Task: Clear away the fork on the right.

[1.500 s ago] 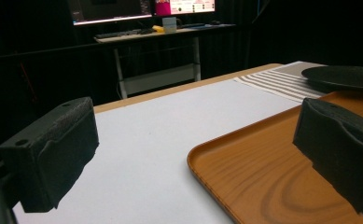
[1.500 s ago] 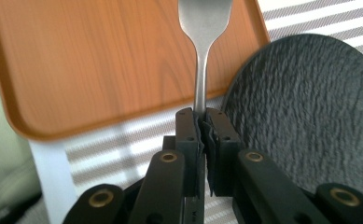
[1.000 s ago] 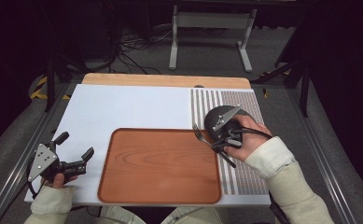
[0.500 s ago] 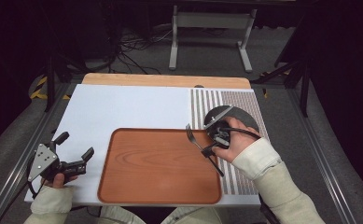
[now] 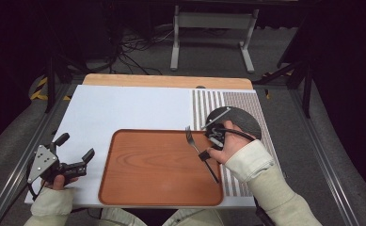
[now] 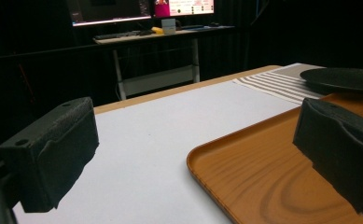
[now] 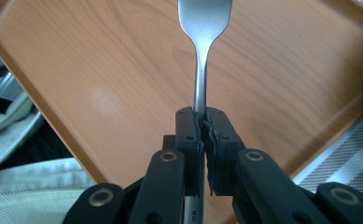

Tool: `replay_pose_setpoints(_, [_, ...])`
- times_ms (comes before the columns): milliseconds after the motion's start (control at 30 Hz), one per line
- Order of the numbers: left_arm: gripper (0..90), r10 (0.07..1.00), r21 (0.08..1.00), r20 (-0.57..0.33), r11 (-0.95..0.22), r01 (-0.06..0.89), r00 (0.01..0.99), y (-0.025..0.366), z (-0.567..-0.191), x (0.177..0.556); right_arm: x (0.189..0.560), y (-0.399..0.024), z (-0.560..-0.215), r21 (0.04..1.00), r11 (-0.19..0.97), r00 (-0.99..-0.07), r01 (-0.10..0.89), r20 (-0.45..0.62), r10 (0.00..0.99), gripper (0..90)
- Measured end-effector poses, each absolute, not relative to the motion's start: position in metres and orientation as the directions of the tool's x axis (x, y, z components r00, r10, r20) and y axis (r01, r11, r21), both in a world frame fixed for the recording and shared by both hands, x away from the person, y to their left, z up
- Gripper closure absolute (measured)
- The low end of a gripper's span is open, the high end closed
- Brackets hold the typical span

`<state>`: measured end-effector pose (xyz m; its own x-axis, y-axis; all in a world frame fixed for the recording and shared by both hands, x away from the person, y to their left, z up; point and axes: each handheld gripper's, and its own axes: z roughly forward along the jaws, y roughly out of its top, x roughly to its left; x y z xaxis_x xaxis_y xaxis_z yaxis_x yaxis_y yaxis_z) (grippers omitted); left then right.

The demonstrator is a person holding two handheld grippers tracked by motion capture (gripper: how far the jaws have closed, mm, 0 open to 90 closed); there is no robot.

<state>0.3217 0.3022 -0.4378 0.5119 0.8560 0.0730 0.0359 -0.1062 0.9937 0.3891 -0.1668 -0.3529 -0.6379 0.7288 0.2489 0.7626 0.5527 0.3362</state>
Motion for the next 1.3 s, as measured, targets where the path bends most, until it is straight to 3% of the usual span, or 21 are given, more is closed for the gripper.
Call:
replay_pose_setpoints(767, [0.5,0.857,0.994,0.074,-0.107,0.035,0.511,0.302,-0.438,0.321,0.397,-0.151,-0.398,0.234,0.504,-0.552,0.832,0.249,0.796,84.3])
replay_pose_setpoints(1300, [0.5,0.856,0.994,0.075,-0.107,0.035,0.512,0.302,-0.437,0.321,0.402,-0.151,-0.411,0.229,0.46,-0.51,0.858,0.261,0.82,84.2])
